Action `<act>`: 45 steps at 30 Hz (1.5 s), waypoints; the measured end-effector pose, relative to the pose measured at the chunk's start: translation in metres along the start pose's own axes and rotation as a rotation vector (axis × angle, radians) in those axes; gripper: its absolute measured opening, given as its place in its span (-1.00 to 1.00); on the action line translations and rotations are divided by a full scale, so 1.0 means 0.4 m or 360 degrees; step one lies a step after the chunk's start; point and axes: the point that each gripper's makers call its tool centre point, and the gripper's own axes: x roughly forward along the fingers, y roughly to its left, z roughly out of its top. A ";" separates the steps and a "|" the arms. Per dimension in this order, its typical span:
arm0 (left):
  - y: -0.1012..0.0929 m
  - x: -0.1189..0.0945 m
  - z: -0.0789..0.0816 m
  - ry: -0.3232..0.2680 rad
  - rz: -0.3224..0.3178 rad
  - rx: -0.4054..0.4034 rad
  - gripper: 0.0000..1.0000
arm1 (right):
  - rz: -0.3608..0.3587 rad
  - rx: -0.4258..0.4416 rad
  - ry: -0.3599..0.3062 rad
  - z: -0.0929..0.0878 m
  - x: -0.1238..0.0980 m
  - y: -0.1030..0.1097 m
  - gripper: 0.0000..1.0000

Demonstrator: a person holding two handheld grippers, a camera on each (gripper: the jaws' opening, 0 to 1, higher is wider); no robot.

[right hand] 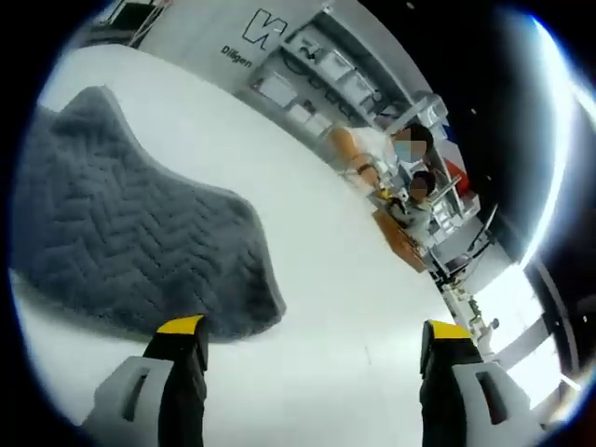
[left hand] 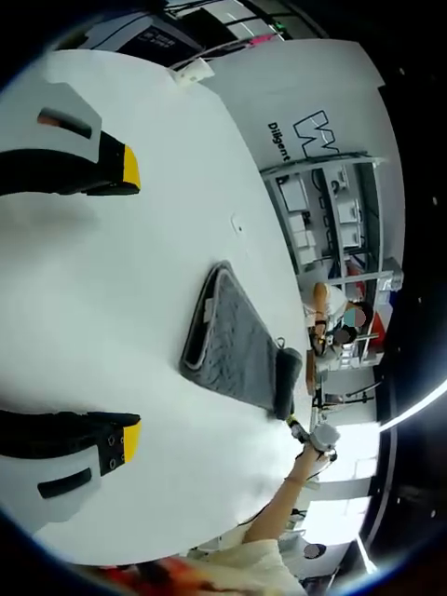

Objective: Open the folded towel by lifting each exposed corner and separating the folded layers until the towel lies flat within the target outline without major curled edges

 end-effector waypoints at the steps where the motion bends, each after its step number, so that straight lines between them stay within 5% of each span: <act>1: 0.000 0.000 0.000 0.0000 -0.0001 0.0001 0.90 | 0.0033 0.0006 0.0003 0.000 -0.008 0.007 0.99; 8: 0.001 0.000 -0.001 0.0001 0.0002 -0.0002 0.90 | 0.0220 0.0092 -0.0040 0.023 -0.074 0.059 0.99; 27: -0.011 -0.014 0.026 -0.0061 -0.0017 -0.0014 0.91 | 0.0698 0.0398 -0.0481 0.212 -0.318 0.267 0.99; 38: -0.025 -0.017 0.035 -0.0079 -0.0039 -0.0017 0.91 | 0.0912 0.0377 -0.0650 0.283 -0.448 0.378 0.98; 45: -0.028 -0.011 0.030 -0.0066 -0.0048 -0.0017 0.91 | 0.1058 0.0345 -0.0702 0.286 -0.497 0.447 0.98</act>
